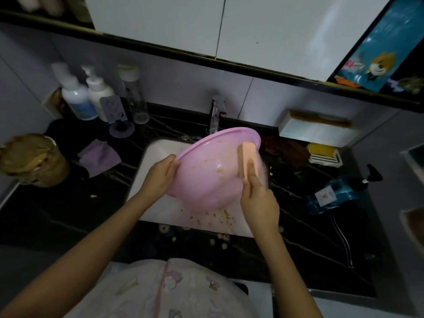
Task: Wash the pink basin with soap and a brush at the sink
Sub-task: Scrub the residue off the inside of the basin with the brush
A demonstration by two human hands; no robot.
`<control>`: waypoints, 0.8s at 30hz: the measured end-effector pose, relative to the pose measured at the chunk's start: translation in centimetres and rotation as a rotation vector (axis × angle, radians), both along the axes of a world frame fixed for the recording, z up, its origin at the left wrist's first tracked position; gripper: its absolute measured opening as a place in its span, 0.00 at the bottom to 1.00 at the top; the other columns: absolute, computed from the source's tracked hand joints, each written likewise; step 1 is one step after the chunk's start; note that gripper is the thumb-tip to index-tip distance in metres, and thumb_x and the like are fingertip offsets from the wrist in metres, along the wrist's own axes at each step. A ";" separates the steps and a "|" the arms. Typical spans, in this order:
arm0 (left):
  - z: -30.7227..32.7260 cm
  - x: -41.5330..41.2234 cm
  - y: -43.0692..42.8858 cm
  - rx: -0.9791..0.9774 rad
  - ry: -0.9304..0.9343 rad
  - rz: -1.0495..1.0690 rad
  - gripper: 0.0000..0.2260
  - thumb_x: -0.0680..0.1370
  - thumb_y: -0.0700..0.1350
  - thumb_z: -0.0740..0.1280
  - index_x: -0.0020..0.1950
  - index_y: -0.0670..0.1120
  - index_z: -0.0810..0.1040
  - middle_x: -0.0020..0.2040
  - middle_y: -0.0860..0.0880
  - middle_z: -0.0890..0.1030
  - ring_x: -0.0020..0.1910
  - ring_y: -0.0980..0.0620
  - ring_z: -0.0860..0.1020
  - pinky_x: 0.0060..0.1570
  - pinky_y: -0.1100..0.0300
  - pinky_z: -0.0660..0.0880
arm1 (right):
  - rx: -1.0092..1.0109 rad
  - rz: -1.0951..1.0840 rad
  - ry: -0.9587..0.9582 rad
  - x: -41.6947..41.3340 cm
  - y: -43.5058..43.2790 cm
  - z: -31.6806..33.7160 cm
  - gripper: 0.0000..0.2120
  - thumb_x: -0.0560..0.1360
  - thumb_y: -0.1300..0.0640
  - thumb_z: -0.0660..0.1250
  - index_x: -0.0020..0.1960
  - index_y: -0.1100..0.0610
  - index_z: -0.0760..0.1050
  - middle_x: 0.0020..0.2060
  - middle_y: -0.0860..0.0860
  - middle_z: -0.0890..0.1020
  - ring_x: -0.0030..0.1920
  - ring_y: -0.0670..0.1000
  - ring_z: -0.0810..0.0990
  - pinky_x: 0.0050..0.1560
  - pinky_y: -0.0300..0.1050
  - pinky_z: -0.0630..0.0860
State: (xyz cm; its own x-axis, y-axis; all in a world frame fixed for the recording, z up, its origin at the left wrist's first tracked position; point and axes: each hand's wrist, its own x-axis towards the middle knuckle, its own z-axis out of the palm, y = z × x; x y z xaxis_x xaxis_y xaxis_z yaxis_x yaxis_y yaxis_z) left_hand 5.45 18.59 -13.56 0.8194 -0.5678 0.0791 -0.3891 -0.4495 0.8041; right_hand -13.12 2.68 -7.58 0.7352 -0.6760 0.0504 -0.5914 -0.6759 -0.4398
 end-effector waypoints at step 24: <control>2.2 0.5 -4.1 -0.159 0.026 -0.026 0.19 0.76 0.60 0.54 0.35 0.48 0.71 0.34 0.49 0.76 0.36 0.49 0.73 0.43 0.48 0.73 | 0.284 -0.189 -0.229 0.3 -2.4 -2.1 0.23 0.82 0.54 0.53 0.76 0.46 0.56 0.35 0.58 0.78 0.34 0.55 0.78 0.31 0.47 0.72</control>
